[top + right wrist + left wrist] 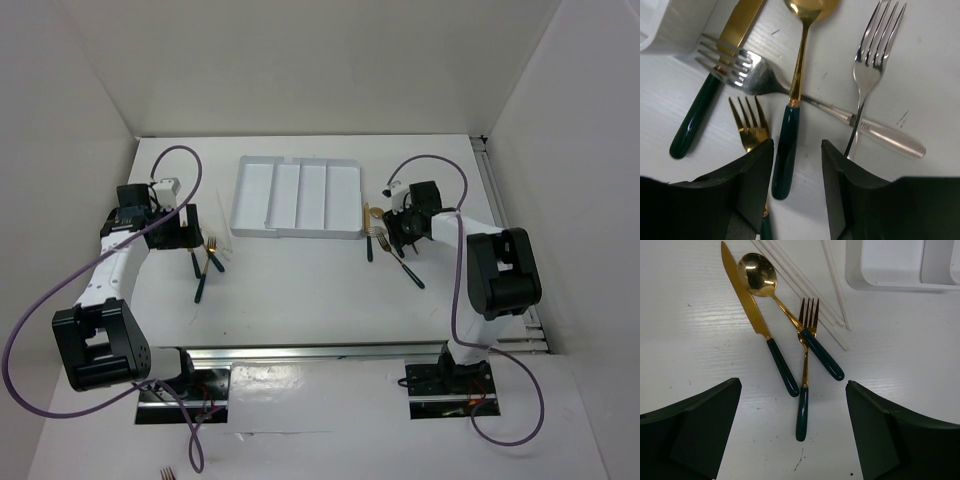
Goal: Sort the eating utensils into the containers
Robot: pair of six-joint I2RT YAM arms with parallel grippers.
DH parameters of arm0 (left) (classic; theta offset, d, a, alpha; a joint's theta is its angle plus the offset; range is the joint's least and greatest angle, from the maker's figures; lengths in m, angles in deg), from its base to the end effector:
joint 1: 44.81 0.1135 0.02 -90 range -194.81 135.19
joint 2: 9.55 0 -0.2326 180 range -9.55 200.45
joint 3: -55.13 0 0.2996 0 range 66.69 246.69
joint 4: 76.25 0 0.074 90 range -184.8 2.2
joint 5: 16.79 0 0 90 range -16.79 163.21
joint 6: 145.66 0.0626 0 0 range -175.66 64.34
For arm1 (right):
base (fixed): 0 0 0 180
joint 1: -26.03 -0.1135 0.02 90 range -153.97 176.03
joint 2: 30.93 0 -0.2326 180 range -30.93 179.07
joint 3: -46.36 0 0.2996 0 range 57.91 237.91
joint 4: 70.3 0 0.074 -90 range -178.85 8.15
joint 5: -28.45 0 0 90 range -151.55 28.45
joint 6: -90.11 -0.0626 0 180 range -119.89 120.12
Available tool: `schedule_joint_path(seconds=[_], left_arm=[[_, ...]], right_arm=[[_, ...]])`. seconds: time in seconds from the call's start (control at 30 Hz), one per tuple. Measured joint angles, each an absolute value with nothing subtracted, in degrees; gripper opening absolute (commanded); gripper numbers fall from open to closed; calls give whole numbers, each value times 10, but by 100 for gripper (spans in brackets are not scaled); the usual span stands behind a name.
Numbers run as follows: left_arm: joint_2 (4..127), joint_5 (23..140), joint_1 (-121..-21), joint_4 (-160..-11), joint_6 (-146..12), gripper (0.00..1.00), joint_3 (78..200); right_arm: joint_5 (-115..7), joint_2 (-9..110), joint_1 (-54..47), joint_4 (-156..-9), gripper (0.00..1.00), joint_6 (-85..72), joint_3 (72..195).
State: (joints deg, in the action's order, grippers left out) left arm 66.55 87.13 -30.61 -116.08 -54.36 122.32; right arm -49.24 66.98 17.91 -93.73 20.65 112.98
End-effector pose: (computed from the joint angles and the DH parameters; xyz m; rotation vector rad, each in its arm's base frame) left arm 0.3420 0.0710 0.1916 -0.1595 2.3899 -0.1680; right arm 0.3803 0.0677 0.0779 -0.7024 2.4028 0.1822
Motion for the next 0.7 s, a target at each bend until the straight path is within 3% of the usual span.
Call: schedule_joint_path(seconds=[0.17, 0.3, 0.53, 0.7], left_arm=[[678, 865, -306, -1161, -543, 100, 1233], [688, 854, -306, -1160, -542, 100, 1243], [694, 843, -306, -1153, -540, 100, 1250], [677, 840, -306, -1138, -540, 100, 1230]], right_arm=[[-511, 706, 165, -917, 32, 199, 1150], [-529, 719, 152, -905, 0, 199, 1160], [-546, 716, 149, -907, 0, 193, 1164], [-554, 638, 159, -980, 0, 173, 1166]])
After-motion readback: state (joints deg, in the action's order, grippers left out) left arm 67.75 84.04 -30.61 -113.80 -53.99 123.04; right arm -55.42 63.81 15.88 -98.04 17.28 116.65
